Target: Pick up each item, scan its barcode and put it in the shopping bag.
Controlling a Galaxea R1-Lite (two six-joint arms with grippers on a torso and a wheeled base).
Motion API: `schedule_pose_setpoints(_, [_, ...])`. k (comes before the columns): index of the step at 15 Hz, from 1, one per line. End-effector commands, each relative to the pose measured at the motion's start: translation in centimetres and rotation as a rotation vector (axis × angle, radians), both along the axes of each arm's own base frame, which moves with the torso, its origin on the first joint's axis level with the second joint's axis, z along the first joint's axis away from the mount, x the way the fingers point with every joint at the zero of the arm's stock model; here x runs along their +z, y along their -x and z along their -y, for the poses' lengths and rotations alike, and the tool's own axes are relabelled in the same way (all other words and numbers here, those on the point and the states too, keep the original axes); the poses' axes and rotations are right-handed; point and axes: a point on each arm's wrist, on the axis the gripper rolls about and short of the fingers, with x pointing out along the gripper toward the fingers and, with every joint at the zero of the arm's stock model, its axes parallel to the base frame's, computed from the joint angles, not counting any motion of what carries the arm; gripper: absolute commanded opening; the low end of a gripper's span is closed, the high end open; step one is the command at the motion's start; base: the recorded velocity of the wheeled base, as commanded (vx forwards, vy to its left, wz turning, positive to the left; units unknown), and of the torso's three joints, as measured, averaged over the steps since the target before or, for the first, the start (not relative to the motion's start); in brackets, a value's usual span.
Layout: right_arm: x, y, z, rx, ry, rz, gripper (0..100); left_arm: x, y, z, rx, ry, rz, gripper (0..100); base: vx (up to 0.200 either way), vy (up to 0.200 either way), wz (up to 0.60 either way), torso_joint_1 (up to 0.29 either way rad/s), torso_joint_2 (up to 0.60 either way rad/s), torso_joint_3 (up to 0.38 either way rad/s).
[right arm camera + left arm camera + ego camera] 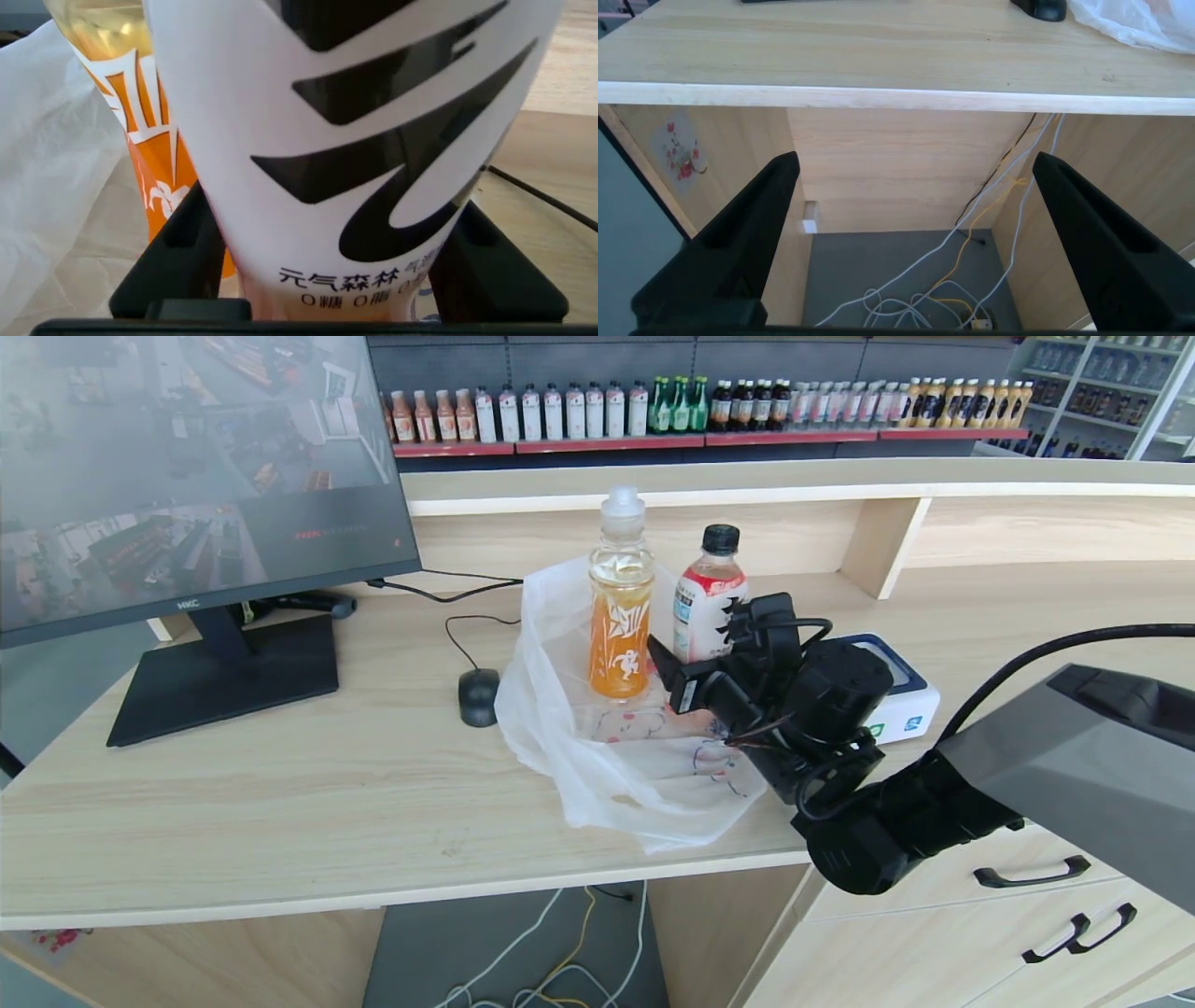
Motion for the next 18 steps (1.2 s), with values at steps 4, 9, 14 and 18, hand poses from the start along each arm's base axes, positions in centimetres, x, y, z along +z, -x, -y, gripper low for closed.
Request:
schedule_pose_setpoints(4, [-0.2,0.4,0.1,-0.003,0.005,-0.012,100,0.0,0.0,0.0,0.001,0.000,0.001,100,0.000,0.000,0.00,0.000,0.00,0.000])
schedule_pose_setpoints(9, [1.0,2.2,1.2,-0.006,0.008,-0.015,100,0.0,0.0,0.0,0.001,0.000,0.001,100,0.000,0.000,0.00,0.000,0.00,0.000])
schedule_pose_setpoints(14, [3.9,6.8,3.8,-0.002,-0.001,0.000,100,0.0,0.0,0.0,0.001,0.000,0.001,100,0.000,0.000,0.00,0.000,0.00,0.000])
schedule_pose_setpoints(18, [5.9,13.2,8.4,-0.025,-0.010,0.015,100,0.0,0.0,0.0,0.001,0.000,0.001,100,0.000,0.000,0.00,0.000,0.00,0.000])
